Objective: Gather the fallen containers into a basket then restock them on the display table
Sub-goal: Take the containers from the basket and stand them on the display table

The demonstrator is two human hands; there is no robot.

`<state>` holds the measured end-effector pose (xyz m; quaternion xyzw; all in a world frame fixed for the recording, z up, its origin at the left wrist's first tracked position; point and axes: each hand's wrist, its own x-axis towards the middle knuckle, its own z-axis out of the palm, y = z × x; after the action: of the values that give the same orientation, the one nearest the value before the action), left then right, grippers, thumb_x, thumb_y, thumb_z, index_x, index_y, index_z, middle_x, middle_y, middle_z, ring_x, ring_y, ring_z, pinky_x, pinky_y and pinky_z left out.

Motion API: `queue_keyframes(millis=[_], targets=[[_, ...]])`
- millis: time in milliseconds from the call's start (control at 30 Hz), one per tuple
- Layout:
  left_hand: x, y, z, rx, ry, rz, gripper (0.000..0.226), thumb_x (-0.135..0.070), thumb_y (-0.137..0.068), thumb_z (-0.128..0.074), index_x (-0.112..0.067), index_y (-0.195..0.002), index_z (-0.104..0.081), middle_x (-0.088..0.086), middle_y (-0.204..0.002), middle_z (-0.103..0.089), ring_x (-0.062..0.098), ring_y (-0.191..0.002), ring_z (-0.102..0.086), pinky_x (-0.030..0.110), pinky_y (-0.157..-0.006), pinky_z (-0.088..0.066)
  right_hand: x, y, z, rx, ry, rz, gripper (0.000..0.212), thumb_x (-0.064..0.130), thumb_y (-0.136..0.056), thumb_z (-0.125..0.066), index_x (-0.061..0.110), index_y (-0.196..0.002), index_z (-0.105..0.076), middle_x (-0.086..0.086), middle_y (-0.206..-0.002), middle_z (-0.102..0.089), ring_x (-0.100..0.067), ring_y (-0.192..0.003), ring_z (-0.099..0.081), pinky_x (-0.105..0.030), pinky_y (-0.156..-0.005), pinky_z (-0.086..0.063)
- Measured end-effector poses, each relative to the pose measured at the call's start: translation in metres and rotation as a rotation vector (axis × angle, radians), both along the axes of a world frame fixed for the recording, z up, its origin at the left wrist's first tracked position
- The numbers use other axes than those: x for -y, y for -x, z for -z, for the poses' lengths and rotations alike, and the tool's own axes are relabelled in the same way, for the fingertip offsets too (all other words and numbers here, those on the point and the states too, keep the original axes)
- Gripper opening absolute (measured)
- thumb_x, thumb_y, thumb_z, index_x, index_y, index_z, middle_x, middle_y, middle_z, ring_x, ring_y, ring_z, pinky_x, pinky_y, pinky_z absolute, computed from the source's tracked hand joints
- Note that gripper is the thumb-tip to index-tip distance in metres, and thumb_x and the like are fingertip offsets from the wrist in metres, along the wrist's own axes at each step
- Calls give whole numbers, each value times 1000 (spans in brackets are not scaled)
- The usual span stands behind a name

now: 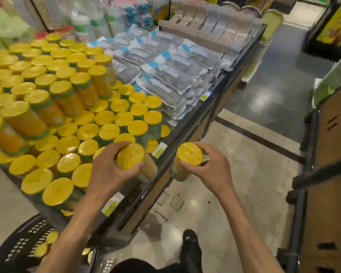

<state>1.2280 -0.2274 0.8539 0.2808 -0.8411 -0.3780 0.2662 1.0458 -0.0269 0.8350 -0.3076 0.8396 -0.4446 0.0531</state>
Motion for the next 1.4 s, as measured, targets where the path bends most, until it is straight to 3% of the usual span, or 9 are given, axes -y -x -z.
queue_keyframes(millis=[100,200,400,533,633,833,1033,1233,1400], targets=[[-2,37,1,-10,-12,-124,64,-50,-65,-84,-26,-121,-62,-14,-112,-61,-4,-98,-54,8,-80,-41,15,53,-3,0,-11,-110,64,67,-61,-74,37,-117,-64,19,-107,-62,-1,-96,-59,-36,-76,-55],[-5,69,-2,3,-14,-254,59,-35,-69,-86,-25,-123,-62,-9,-116,-63,7,-102,-57,20,-82,-44,31,100,-10,-18,-46,-212,67,68,-61,-72,36,-119,-63,20,-105,-60,-1,-95,-59,-32,-77,-54],[2,118,-12,-12,-10,-440,58,-29,-68,-88,-26,-120,-62,-15,-112,-58,4,-100,-54,9,-80,-38,81,174,-17,-23,-17,-407,64,53,-64,-84,31,-120,-64,17,-108,-61,-2,-97,-60,-28,-81,-52],[22,135,-17,10,2,-509,60,-33,-70,-87,-24,-123,-60,-14,-114,-57,2,-101,-52,18,-83,-41,124,202,-26,39,2,-517,55,49,-65,-86,38,-113,-62,23,-106,-61,11,-95,-56,-10,-78,-46],[43,142,-18,20,27,-546,61,-37,-70,-85,-24,-124,-60,-14,-114,-57,-1,-101,-50,12,-82,-39,159,216,-31,48,0,-595,59,49,-66,-85,36,-118,-62,21,-110,-62,7,-97,-58,-21,-80,-53],[92,158,-16,45,28,-604,64,-36,-71,-86,-19,-127,-59,-7,-119,-59,8,-106,-52,27,-89,-43,226,240,-35,30,-11,-714,59,45,-71,-84,31,-124,-62,15,-118,-63,0,-104,-58,-29,-86,-54],[141,181,-11,109,51,-614,67,-37,-69,-87,-15,-127,-60,3,-124,-62,21,-113,-57,32,-93,-47,299,260,-42,35,-50,-794,52,38,-70,-87,34,-115,-61,18,-106,-61,20,-93,-53,-8,-74,-49],[161,195,1,141,104,-581,74,-58,-69,-77,-12,-124,-61,4,-119,-64,21,-109,-60,36,-91,-51,366,272,-37,-22,-80,-862,60,42,-69,-87,24,-122,-65,8,-115,-67,-6,-101,-61,-28,-86,-54],[171,218,1,135,68,-623,65,-46,-67,-85,-19,-121,-62,-4,-114,-64,12,-103,-58,33,-86,-51,424,281,-37,-35,-118,-994,60,38,-70,-87,21,-123,-64,7,-113,-66,-8,-101,-60,-31,-88,-53]])
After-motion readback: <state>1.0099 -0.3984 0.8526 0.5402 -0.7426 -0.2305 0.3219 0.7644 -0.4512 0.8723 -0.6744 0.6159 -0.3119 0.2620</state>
